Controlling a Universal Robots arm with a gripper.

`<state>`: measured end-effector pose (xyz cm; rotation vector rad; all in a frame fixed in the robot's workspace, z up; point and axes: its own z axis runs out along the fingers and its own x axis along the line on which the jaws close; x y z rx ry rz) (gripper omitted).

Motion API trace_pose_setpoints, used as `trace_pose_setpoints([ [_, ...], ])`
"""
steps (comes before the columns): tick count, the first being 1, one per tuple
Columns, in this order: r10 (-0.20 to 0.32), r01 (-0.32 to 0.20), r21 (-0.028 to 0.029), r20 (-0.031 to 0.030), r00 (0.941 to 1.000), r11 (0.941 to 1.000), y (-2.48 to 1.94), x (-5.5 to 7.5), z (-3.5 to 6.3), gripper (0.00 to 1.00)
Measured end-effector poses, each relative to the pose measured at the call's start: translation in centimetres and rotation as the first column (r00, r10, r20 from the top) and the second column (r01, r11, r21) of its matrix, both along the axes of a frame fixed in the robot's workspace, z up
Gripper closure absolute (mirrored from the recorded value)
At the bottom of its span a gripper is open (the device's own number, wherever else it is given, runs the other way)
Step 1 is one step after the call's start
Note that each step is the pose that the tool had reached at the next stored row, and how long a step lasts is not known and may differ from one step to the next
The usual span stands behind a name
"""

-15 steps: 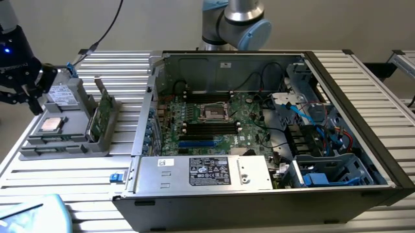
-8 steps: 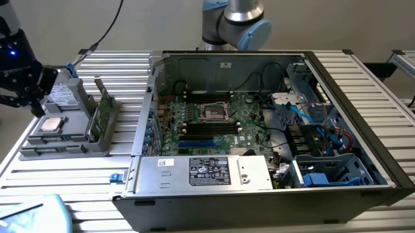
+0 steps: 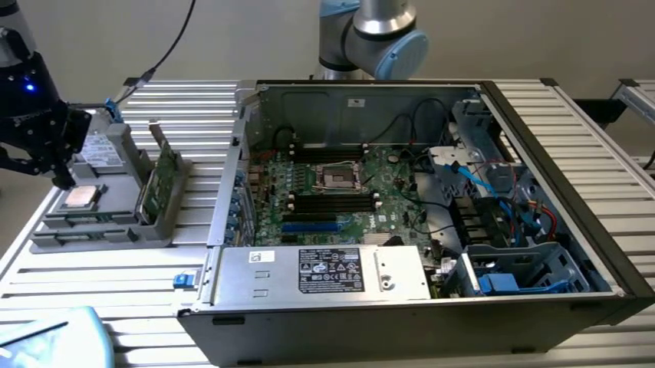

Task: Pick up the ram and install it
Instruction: 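Pick up the ram and move it above insertion slot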

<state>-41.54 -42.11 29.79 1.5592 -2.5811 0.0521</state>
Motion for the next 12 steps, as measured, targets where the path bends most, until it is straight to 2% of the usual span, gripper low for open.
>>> trace_pose_setpoints([
  [3,0.055,-0.055,-0.0001,0.0000,0.9985,0.9985,0.00,0.00,-0.24,0.89],
  [6,0.109,-0.109,0.0002,0.0000,0.9940,0.9940,0.00,0.00,-0.49,0.89],
  [9,0.164,-0.164,0.0017,0.0003,0.9865,0.9865,0.00,0.00,-0.72,0.89],
  [12,0.218,-0.218,0.0065,0.0010,0.9760,0.9760,0.00,-0.01,-0.90,0.89],
])
